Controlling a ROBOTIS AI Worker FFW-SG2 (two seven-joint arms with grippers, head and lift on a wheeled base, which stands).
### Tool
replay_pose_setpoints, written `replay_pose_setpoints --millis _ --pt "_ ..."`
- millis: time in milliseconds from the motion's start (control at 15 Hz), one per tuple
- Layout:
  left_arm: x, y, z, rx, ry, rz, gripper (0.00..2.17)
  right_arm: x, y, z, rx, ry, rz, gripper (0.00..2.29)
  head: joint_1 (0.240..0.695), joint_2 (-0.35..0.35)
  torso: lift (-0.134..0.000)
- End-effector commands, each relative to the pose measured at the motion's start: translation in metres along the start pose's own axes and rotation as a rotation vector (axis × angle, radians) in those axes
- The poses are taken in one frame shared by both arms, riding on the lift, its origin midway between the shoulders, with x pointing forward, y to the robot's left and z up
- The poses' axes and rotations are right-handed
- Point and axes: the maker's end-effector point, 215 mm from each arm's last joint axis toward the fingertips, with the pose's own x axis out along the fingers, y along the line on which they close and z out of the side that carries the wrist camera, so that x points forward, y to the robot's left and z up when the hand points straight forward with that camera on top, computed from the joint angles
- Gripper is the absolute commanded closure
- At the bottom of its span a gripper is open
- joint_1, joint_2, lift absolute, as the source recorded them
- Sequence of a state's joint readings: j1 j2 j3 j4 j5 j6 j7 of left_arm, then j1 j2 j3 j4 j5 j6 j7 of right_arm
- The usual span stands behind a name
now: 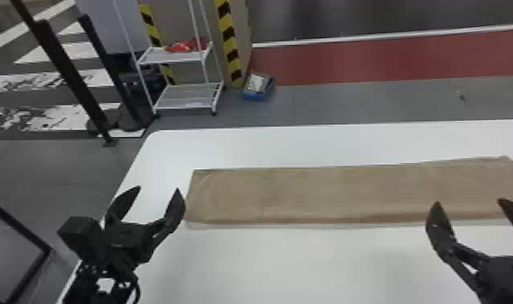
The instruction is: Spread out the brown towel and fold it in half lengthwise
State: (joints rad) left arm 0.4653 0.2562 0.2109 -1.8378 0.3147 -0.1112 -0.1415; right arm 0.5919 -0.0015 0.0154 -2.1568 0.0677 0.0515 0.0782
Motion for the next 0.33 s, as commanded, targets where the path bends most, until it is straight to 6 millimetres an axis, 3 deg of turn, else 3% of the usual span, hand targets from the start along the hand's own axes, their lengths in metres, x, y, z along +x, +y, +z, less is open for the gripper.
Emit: replay_pose_setpoints --millis 0,267 --pt "0.0002 -0.0003 0.0000 0.000 0.000 0.000 0.10 -0.0001 -0.0006 0.0009 0.007 -0.003 -0.002 0.15 0.695 0.207 -0.125" --pt "0.0002 -0.0004 0.0000 0.001 0.000 0.000 0.10 0.0003 -0.0015 0.0016 0.011 -0.005 -0.003 0.15 0.695 0.205 -0.125"
